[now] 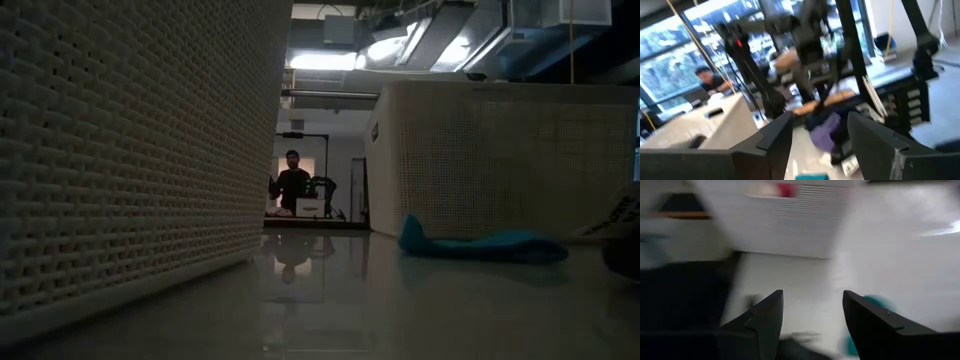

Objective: Sort clothes
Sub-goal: Put the black boxer into the top white bin, then put the red sock into the bottom white bin

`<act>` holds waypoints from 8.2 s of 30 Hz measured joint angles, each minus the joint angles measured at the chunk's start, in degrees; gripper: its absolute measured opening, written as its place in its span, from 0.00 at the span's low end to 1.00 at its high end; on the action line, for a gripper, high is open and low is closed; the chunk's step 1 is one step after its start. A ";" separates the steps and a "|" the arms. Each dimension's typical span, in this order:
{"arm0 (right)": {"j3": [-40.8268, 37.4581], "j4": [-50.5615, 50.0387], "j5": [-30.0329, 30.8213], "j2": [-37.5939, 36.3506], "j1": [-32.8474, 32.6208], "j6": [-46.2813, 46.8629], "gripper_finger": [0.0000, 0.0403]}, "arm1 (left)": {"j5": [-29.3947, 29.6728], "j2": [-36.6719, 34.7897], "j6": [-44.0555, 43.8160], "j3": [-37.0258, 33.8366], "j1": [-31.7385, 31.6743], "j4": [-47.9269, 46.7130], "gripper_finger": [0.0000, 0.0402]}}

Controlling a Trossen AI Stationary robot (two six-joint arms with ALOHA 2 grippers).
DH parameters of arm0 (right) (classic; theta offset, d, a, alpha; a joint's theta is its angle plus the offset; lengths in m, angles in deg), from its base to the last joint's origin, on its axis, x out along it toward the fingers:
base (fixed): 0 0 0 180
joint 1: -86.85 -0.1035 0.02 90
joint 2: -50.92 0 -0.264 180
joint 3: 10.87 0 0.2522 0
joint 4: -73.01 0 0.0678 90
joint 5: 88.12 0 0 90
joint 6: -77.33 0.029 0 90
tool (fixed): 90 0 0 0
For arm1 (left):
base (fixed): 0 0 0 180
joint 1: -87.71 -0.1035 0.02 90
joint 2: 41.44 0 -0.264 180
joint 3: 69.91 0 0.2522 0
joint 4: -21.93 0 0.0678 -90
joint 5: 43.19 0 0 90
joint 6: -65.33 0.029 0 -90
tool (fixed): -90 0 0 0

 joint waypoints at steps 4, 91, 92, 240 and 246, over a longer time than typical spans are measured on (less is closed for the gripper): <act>2.98 2.11 -11.81 0.40 -0.22 6.07 0.51 | 0.02 0.01 -1.52 0.00 0.98 -1.72 0.45; 40.73 -44.44 34.44 2.76 16.15 -13.89 0.02 | 0.06 -0.05 -0.97 0.04 3.04 -1.40 0.45; 41.58 -44.34 35.46 2.41 17.26 -15.47 0.02 | 0.06 -0.05 -0.97 0.04 3.04 -1.40 0.45; -28.56 2.11 -23.69 4.09 24.41 -1.02 0.03 | 0.06 -0.05 -0.95 0.07 2.32 -2.65 0.45; -23.17 -0.89 -22.20 4.24 24.21 -2.64 0.07 | 0.06 -0.05 -0.26 0.07 2.41 -0.57 0.45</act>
